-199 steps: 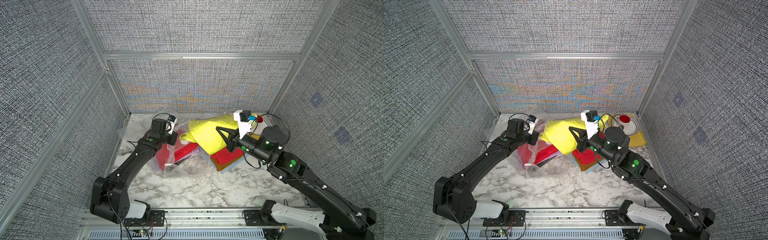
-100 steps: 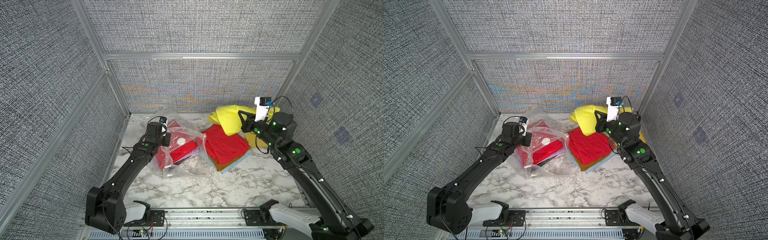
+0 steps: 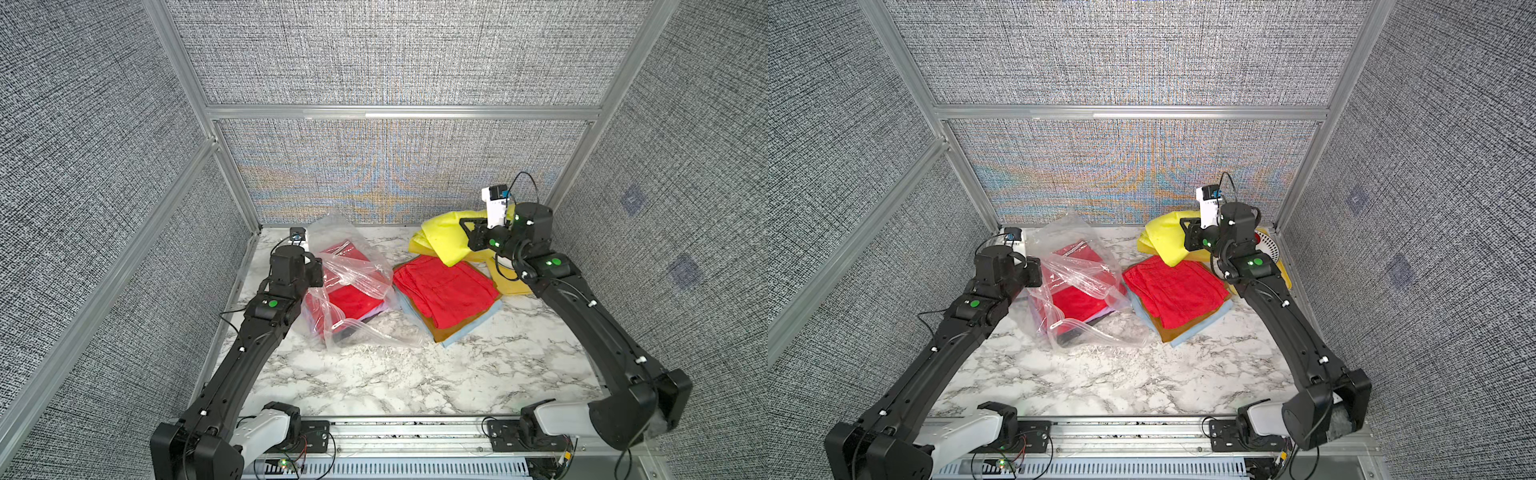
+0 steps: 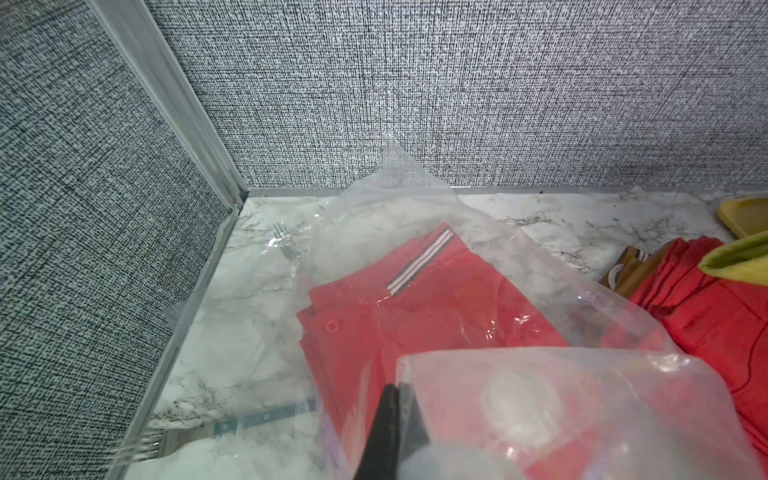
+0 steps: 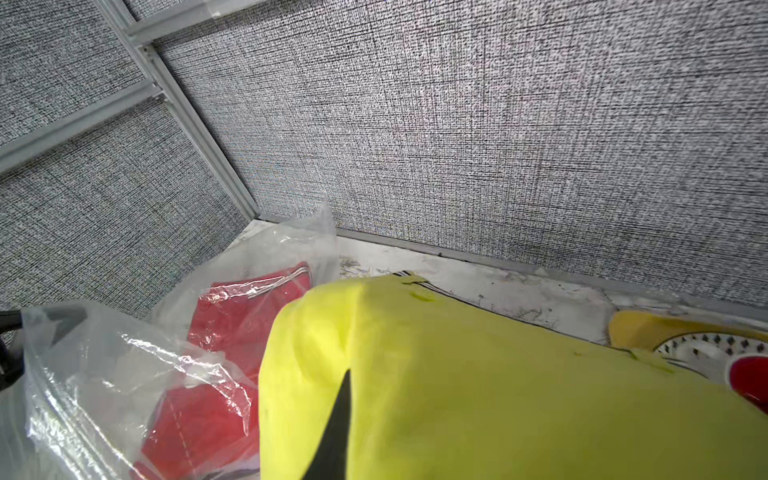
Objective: Take the trousers out of the vacuum bag
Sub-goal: Place the trousers at the center of the board.
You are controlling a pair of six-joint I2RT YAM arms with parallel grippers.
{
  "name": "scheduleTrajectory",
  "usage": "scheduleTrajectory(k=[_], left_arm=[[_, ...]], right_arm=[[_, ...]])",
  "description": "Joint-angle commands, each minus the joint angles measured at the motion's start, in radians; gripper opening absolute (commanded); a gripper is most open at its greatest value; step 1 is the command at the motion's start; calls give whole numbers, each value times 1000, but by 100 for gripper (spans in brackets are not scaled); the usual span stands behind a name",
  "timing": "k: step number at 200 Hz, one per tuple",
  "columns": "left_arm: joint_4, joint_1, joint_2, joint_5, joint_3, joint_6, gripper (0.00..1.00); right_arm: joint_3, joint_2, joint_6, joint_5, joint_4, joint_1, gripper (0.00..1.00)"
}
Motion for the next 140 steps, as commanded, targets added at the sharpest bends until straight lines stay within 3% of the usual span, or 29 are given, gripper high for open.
scheduleTrajectory(k=[1, 79, 140], left_arm=[[9, 5, -22, -28, 7, -10, 0], [-8, 8, -61, -49, -1, 11, 0], [-11, 10, -69, -60, -5, 18, 0]], right_arm=[[37, 50, -77, -124, 159, -11, 0], [194, 283, -148, -506, 196, -85, 0], [275, 398, -210, -698, 161, -126, 0]])
